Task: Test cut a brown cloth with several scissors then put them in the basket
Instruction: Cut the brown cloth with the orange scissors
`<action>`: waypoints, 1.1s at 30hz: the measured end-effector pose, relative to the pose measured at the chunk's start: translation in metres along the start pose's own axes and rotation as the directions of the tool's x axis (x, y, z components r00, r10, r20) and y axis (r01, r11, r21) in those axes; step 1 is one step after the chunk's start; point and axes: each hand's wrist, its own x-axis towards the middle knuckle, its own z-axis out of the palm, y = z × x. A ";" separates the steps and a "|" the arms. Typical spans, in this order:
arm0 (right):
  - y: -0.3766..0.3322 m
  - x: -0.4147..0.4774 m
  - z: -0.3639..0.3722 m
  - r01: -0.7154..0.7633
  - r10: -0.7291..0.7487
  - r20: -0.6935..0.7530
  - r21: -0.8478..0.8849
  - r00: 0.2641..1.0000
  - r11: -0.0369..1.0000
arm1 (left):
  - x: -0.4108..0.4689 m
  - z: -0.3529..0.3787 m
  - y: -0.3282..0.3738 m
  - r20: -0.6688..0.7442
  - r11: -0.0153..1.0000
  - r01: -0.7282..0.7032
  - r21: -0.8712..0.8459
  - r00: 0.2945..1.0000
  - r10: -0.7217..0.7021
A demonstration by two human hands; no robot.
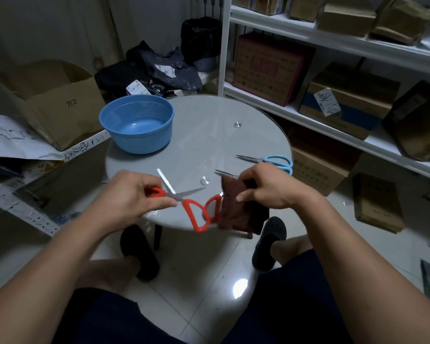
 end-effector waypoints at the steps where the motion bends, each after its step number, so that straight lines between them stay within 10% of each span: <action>1: 0.007 0.001 -0.002 -0.019 0.022 -0.047 0.070 0.999 0.997 | -0.001 -0.006 -0.004 -0.009 1.000 0.026 0.006 1.000 -0.026; 9: -0.014 0.036 0.049 -0.052 0.097 -0.189 0.231 0.977 0.972 | -0.019 -0.031 -0.017 -0.133 0.968 0.169 -0.188 0.972 -0.195; 18: -0.066 0.095 0.113 0.042 -0.065 -0.326 -0.079 0.943 0.996 | -0.014 -0.021 -0.030 -0.184 0.886 0.243 -0.395 0.924 -0.335; 23: -0.065 0.074 0.103 0.102 0.097 -0.495 0.360 0.863 0.927 | -0.005 -0.002 -0.034 -0.251 0.855 0.218 -0.472 0.896 -0.367; 26: -0.076 0.051 0.091 0.078 0.211 -0.264 0.778 0.941 0.624 | 0.003 0.010 -0.029 -0.253 0.813 0.188 -0.551 0.891 -0.377; 33: -0.080 0.038 0.093 0.057 0.209 -0.187 0.860 0.960 0.506 | 0.013 0.030 -0.014 -0.259 0.749 0.142 -0.647 0.883 -0.391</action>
